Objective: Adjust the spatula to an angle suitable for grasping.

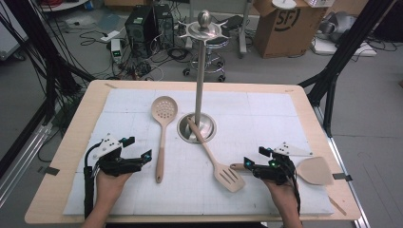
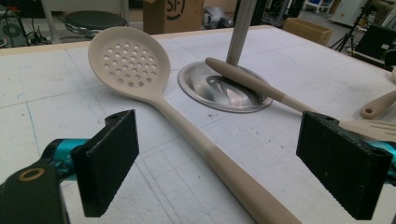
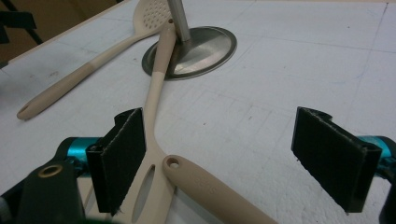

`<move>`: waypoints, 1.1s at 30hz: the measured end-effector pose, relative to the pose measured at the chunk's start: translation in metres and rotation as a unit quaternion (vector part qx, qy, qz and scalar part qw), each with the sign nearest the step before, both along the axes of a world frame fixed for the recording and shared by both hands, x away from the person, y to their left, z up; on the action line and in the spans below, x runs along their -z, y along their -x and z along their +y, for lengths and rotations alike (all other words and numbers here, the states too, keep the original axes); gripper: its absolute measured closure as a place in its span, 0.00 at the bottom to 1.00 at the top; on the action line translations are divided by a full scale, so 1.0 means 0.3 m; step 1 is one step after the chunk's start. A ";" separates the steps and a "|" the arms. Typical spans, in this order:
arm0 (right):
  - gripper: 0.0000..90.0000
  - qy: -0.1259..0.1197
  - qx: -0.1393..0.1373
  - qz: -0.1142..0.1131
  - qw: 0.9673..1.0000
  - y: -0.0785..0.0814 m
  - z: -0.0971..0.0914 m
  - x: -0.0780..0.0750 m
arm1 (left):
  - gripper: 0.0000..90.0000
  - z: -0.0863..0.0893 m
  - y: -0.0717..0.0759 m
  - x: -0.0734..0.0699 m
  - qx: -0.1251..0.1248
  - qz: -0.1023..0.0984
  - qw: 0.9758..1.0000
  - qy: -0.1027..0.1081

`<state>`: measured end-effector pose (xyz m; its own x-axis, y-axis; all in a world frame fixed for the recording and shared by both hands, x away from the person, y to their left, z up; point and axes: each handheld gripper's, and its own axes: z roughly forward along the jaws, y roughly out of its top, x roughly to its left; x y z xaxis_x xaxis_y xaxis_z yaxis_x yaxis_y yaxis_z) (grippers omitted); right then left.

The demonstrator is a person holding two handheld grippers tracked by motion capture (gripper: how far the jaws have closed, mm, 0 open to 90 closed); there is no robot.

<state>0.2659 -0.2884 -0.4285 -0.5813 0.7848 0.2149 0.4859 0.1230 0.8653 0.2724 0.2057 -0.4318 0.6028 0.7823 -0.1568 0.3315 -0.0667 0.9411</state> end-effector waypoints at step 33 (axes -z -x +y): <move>0.99 0.008 -0.056 0.074 0.996 -0.011 0.018 0.019 | 0.15 -0.004 0.003 0.008 0.004 0.004 1.000 0.001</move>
